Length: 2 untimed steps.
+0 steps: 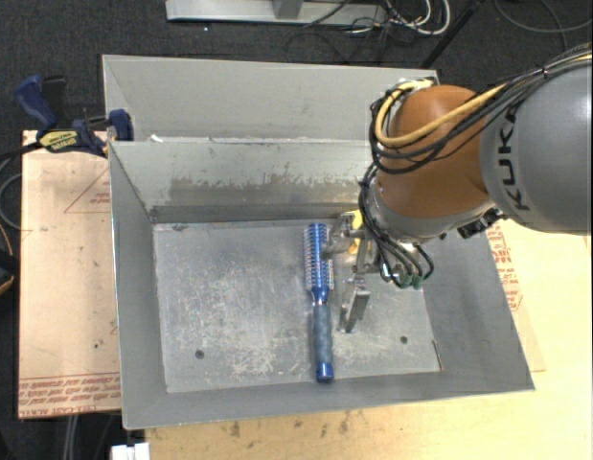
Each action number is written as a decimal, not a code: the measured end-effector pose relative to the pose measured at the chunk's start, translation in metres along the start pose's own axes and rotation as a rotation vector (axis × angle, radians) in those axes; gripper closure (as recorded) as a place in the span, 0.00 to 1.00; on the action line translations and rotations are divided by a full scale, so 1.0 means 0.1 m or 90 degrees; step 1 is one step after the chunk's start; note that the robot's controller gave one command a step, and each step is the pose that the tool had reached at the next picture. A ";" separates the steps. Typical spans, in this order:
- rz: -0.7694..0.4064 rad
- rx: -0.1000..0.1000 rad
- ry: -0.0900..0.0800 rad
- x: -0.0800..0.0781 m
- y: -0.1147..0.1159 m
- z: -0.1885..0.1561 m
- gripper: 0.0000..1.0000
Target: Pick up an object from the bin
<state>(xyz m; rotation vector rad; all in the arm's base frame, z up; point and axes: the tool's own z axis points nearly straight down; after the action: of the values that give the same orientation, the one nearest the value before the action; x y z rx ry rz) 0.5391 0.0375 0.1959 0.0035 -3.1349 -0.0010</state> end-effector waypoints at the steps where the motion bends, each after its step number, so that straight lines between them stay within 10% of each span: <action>1: -0.023 -0.001 -0.013 -0.38 0.22 1.25 0.00; 2: 0.070 0.001 -0.008 -0.45 -0.53 0.90 0.00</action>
Offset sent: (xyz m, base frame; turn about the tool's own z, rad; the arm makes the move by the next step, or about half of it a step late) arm 0.0333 0.0209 -0.1259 -0.0352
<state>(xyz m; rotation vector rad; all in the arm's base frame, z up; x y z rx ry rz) 0.5838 -0.0149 0.1051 -0.1683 -3.1430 0.0014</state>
